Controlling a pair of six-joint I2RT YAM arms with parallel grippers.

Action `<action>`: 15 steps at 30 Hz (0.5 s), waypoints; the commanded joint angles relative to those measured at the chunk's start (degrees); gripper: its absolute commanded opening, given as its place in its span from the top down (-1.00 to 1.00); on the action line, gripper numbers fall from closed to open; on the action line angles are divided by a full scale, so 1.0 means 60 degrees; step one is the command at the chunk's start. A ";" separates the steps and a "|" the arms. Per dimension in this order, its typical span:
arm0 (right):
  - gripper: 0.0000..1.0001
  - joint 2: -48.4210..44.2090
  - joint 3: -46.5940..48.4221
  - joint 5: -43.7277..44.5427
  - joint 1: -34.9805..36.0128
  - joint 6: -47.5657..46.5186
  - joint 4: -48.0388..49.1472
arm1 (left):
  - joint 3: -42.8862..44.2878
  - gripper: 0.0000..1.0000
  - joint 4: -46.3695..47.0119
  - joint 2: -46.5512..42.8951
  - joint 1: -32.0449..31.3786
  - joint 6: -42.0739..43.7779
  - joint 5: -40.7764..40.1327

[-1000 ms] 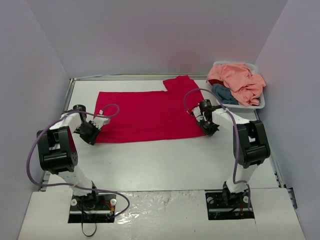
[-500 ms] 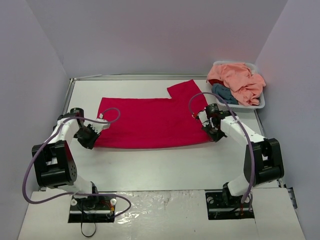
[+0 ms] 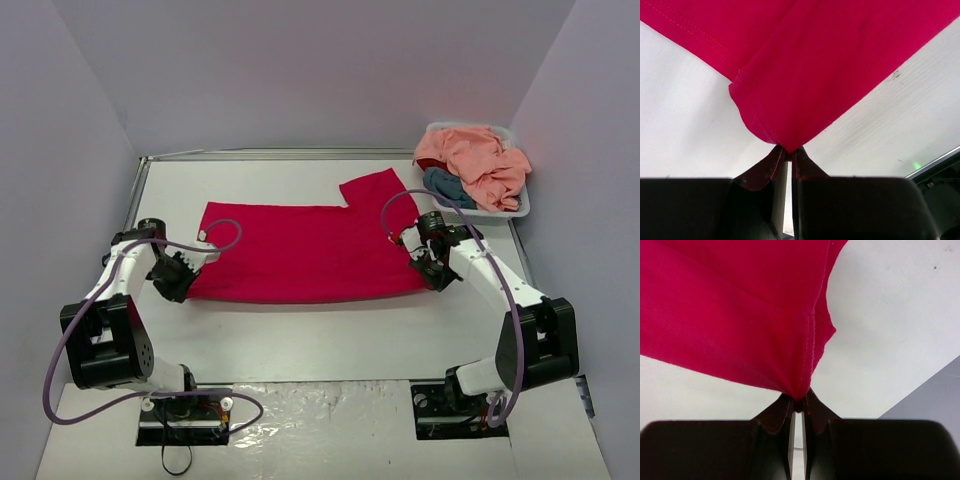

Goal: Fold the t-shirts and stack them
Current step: Fold the flattened tshirt in 1/3 of the way

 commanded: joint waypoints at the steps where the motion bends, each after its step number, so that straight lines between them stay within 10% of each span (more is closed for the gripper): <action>1: 1.00 -0.0447 -0.0162 0.0127 -0.0052 -0.0180 -0.0910 | -0.0055 0.95 -0.0619 -0.0343 0.0044 0.0370 0.0108; 8: 0.82 -0.0564 -0.0441 0.0067 -0.0052 -0.0253 -0.1130 | -0.0245 0.88 -0.0867 -0.0533 0.0044 0.0749 0.0151; 12: 0.06 -0.0564 -0.0485 0.0038 -0.0052 -0.0297 -0.1203 | -0.0537 0.47 -0.1058 -0.0884 0.0044 0.1117 0.0429; 15: -0.07 -0.0520 -0.0499 0.0024 -0.0052 -0.0370 -0.1306 | -0.0655 0.17 -0.1263 -0.1031 0.0044 0.1322 0.0474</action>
